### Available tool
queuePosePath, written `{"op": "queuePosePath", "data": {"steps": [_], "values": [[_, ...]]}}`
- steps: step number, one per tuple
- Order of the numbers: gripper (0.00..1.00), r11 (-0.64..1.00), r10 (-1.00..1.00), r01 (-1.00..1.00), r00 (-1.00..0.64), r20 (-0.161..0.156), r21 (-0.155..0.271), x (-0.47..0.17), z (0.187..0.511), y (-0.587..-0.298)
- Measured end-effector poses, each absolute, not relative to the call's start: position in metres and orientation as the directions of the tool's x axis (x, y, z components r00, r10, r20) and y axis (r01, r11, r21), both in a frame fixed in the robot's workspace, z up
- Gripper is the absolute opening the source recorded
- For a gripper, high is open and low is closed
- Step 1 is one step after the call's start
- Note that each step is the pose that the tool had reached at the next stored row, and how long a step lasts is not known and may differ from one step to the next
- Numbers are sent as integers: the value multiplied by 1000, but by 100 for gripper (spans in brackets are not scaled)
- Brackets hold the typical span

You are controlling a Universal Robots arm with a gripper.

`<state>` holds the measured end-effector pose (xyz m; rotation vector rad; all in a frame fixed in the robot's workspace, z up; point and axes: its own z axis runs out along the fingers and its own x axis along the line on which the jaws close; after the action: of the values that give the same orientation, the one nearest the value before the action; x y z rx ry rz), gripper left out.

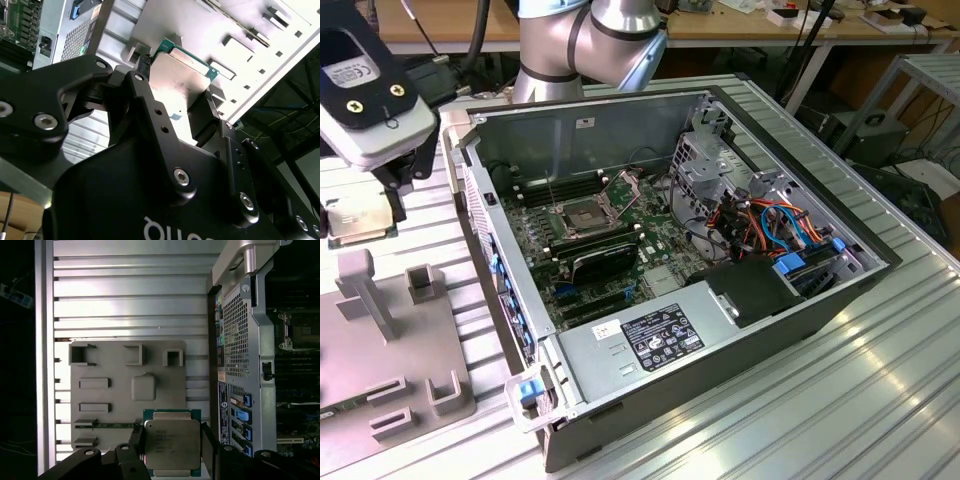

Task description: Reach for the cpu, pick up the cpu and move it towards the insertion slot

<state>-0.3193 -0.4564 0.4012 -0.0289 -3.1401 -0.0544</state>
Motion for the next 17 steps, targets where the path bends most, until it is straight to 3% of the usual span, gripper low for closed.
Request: {"op": "queuePosePath", "data": {"steps": [17], "values": [[55,999,18,18,-1000,1,35,-281,401,-456]]}}
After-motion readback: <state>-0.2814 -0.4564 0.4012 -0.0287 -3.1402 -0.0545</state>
